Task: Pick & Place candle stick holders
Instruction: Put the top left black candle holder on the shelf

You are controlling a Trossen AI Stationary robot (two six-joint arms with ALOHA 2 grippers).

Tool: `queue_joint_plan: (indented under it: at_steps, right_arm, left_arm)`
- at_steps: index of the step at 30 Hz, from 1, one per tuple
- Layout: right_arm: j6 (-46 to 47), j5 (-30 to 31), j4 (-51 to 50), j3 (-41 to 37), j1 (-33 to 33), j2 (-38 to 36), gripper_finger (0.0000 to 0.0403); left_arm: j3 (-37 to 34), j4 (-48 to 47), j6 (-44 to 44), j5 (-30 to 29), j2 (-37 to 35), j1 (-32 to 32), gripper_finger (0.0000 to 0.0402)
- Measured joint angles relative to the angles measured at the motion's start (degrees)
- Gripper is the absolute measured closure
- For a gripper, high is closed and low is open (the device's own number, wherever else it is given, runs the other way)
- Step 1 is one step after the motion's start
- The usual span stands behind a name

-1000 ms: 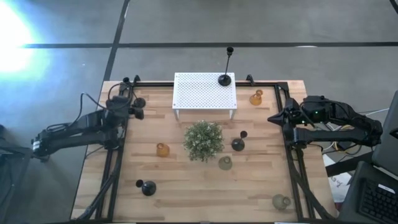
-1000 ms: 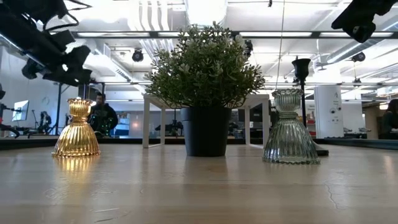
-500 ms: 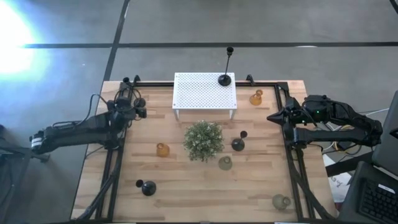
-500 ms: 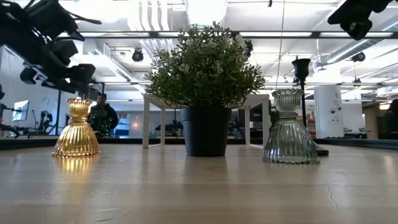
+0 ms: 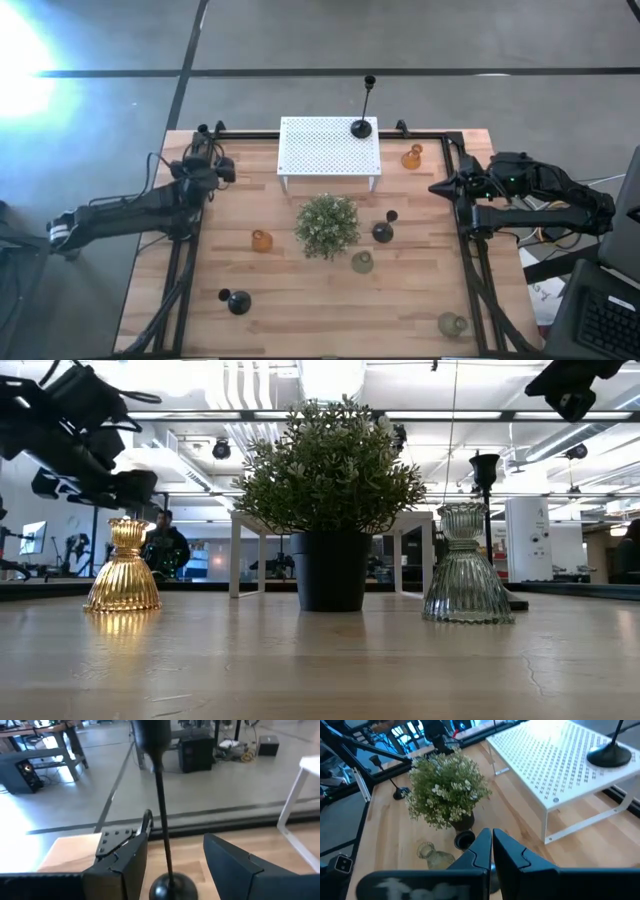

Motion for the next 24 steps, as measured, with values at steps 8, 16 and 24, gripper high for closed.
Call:
queue_joint_plan:
  at_steps: [8,16,24]
  right_arm:
    - [-2.2,0.0,2.6,0.0,0.0,0.0,0.039]
    - [-2.3,0.0,2.5,0.0,0.0,0.0,0.039]
    - [-2.4,0.0,2.4,0.0,0.0,0.0,0.039]
  left_arm:
    - [-0.4,11.0,9.8,7.1,1.0,6.2,0.0202]
    - [-4.0,20.3,12.0,16.6,3.5,15.7,0.0202]
    - [-5.5,24.8,17.8,19.0,4.5,18.5,0.0293]
